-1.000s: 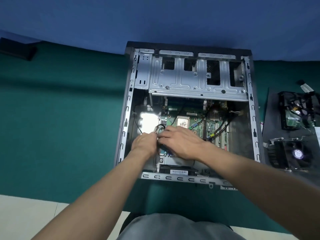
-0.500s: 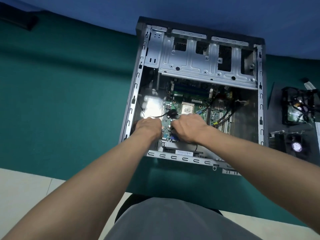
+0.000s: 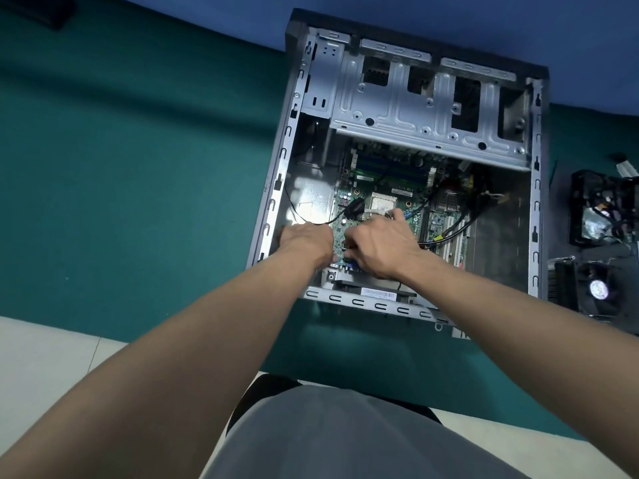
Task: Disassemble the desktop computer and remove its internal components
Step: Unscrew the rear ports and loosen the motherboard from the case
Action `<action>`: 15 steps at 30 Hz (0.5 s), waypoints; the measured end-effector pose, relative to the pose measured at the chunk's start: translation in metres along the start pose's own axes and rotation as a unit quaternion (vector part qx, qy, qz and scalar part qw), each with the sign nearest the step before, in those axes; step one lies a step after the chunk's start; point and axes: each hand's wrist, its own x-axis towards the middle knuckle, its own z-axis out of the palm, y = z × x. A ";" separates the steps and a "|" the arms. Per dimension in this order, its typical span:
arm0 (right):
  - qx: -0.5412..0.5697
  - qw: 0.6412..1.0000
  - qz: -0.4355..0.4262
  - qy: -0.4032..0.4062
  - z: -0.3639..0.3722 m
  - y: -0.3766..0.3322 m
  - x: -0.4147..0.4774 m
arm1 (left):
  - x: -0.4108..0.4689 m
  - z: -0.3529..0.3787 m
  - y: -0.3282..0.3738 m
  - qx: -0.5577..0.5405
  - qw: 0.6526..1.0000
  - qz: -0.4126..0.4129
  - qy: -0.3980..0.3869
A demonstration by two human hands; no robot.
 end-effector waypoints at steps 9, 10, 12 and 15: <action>-0.086 0.995 -0.037 -0.032 -0.017 -0.016 0.005 | 0.002 -0.001 0.001 0.023 1.000 -0.002 -0.010; -0.097 0.994 -0.048 -0.031 -0.017 -0.013 0.005 | 0.002 -0.001 0.001 0.023 1.000 -0.002 -0.007; -0.119 0.990 -0.067 -0.018 -0.014 -0.007 0.003 | 0.001 -0.002 0.002 0.025 1.000 -0.003 -0.004; -0.151 0.982 -0.109 0.015 -0.006 -0.007 0.000 | 0.001 -0.001 0.003 0.031 0.999 -0.006 -0.001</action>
